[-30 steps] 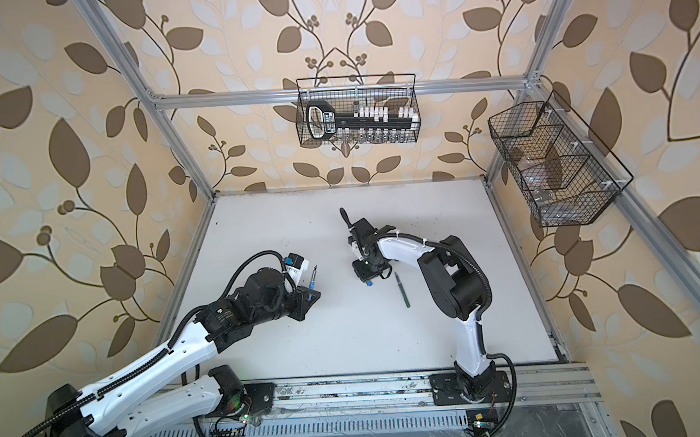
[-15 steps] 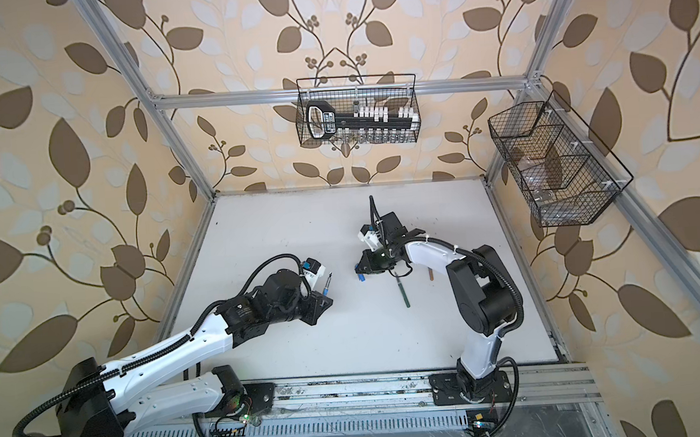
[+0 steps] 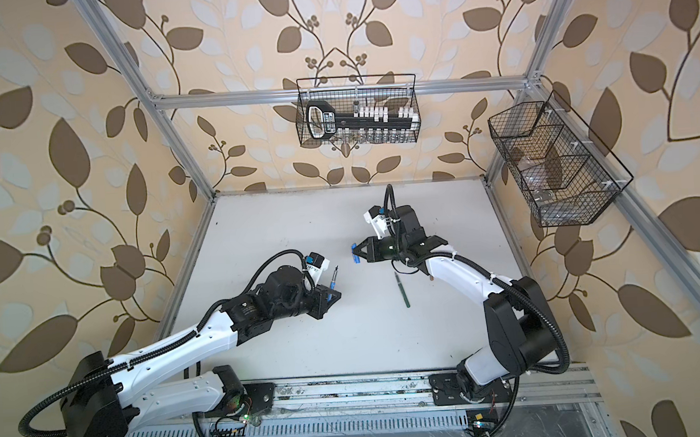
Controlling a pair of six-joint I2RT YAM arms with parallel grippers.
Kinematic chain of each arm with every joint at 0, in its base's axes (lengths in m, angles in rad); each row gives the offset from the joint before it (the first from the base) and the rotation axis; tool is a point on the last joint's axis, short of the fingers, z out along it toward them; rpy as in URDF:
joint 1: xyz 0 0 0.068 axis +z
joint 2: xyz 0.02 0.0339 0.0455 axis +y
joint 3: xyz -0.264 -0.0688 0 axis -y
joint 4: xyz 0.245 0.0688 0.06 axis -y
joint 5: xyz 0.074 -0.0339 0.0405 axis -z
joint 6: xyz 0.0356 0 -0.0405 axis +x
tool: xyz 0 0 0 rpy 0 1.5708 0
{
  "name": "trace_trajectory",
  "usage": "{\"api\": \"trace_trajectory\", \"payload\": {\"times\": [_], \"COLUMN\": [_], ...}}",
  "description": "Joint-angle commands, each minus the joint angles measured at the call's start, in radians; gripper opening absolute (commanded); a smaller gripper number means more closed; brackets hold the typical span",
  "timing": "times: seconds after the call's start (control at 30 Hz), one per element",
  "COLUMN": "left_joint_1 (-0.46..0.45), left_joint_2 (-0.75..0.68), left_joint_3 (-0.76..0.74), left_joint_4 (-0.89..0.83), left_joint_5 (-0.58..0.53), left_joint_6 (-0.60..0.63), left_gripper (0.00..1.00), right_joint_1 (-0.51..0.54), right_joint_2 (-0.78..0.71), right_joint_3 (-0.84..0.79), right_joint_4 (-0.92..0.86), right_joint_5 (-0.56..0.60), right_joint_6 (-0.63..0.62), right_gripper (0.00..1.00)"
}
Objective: Insert the pens into the pen caps
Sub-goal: 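Swing the right gripper to hold the blue cap above the pen nib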
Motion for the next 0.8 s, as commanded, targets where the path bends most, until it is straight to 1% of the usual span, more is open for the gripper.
{"api": "trace_trajectory", "payload": {"times": [0.0,0.03,0.1,0.2,0.37,0.47,0.57,0.63,0.77], "left_joint_1": [-0.006,-0.006,-0.007,-0.007,-0.008,-0.008,-0.012,-0.028,-0.071], "left_joint_2": [-0.056,-0.064,-0.07,-0.056,-0.014,-0.001,-0.003,-0.003,-0.012], "left_joint_3": [0.019,0.017,0.017,0.016,0.025,0.036,0.043,0.065,0.084], "left_joint_4": [-0.034,-0.039,-0.041,-0.035,-0.009,-0.002,0.024,0.019,0.032], "left_joint_5": [-0.04,-0.044,-0.044,-0.036,0.007,0.02,0.044,0.048,0.017], "left_joint_6": [0.028,0.03,0.032,0.027,0.02,0.02,0.022,0.034,0.084], "left_gripper": [0.12,0.12,0.13,0.13,0.12,0.12,0.13,0.13,0.13], "right_joint_1": [0.019,0.028,0.044,0.043,0.033,0.038,0.047,0.052,0.056], "right_joint_2": [0.007,0.011,0.013,-0.009,-0.07,-0.107,-0.144,-0.175,-0.262], "right_joint_3": [-0.002,-0.003,-0.02,-0.054,-0.096,-0.114,-0.121,-0.12,-0.125], "right_joint_4": [-0.146,-0.159,-0.143,-0.054,0.144,0.239,0.298,0.316,0.337], "right_joint_5": [0.159,0.181,0.173,0.105,0.003,-0.016,-0.023,-0.022,0.01], "right_joint_6": [-0.065,-0.071,-0.068,-0.023,0.085,0.156,0.206,0.223,0.235], "right_gripper": [0.1,0.1,0.1,0.1,0.1,0.1,0.1,0.1,0.1]}}
